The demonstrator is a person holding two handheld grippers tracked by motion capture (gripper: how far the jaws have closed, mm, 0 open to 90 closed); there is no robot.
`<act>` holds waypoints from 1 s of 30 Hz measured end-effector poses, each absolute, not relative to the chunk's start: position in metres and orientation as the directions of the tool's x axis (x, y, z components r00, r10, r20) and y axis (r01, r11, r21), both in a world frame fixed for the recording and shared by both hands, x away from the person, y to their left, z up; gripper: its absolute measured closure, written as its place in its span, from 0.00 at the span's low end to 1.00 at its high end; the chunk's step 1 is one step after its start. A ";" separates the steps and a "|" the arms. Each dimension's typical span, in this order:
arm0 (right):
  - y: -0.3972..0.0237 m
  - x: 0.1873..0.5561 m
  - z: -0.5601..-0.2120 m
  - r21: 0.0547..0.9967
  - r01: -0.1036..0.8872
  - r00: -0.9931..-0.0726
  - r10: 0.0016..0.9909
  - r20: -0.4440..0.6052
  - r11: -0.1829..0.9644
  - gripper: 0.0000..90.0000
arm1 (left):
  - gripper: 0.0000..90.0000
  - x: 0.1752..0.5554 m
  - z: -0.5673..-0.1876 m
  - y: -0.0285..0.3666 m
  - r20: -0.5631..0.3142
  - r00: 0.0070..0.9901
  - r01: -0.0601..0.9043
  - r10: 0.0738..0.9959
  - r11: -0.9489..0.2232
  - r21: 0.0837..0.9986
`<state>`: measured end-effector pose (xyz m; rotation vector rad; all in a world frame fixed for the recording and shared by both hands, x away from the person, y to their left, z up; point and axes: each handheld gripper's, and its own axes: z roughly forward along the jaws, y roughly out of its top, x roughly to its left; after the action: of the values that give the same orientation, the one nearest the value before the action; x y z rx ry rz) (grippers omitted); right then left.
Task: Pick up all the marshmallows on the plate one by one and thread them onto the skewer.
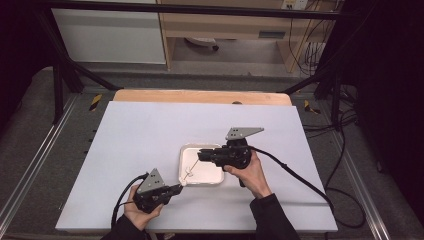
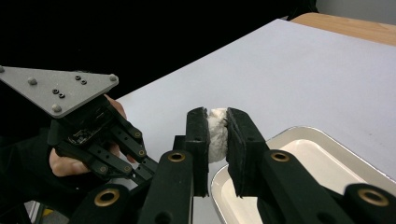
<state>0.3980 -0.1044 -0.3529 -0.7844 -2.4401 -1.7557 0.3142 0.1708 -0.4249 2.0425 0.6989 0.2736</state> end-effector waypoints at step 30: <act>-0.093 0.390 -0.366 0.884 0.422 -0.871 0.359 0.335 0.199 0.90 | 0.99 0.313 -0.426 0.170 -0.101 0.805 0.388 0.584 -0.390 0.835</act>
<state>0.3904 -0.0934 -0.3656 -0.7790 -2.3897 -1.7916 0.3130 0.1701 -0.4257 2.0292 0.7210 0.2577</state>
